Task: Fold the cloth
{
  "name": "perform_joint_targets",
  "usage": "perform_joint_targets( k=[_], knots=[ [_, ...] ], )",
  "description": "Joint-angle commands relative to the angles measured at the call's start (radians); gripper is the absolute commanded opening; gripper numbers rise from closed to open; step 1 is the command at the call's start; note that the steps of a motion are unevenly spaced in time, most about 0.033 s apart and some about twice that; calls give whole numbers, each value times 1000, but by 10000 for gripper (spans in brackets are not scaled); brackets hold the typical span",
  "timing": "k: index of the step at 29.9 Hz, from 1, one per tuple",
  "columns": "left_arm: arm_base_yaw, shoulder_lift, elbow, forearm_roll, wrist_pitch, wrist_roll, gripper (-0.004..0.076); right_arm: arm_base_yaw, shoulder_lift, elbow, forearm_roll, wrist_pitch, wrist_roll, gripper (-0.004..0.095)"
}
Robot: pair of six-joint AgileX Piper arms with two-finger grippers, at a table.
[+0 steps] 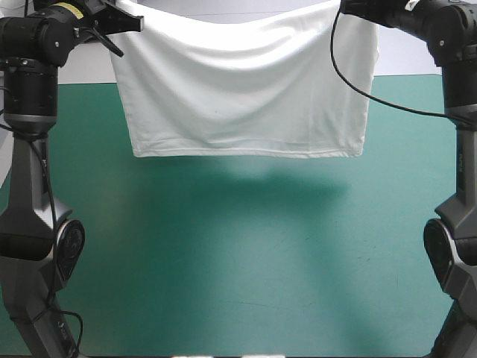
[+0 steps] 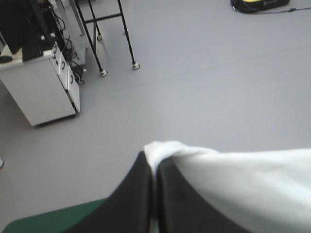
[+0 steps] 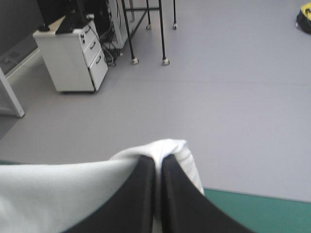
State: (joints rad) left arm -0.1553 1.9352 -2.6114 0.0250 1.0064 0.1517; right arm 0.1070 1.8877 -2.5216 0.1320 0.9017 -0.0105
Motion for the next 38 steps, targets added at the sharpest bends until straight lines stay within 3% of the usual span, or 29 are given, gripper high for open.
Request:
perform_joint_targets(
  k=[1, 5, 8, 14, 23, 25, 29, 31, 38],
  knots=[
    [13, -7, -24, -10, -222, 35, -9, -11, -2, -24, 2, -307, -19, -18],
    [31, 24, -24, -5, -332, 36, -9, -23, 25, -24, 5, -473, -19, -18],
    [50, 32, -24, -5, -356, 26, -9, -23, 26, -24, 3, -460, -14, -18],
    [53, 65, -13, -99, -240, 43, -9, -23, 67, -24, 1, -172, -14, -19],
    [53, 244, -11, -133, 197, 44, -9, -23, 306, -24, 67, 296, 10, -19],
    [53, 274, -11, -133, 274, 44, -9, -21, 342, -3, 75, 318, 10, -19],
    [53, 279, 45, -145, 283, 18, -9, -16, 321, 113, 144, 318, -3, -18],
    [53, 261, 109, -145, 285, 18, -9, -6, 282, 208, 124, 318, -17, -18],
    [53, 58, 542, -125, 283, 39, -9, 43, 76, 556, 2, 316, -41, -18]
  ],
)
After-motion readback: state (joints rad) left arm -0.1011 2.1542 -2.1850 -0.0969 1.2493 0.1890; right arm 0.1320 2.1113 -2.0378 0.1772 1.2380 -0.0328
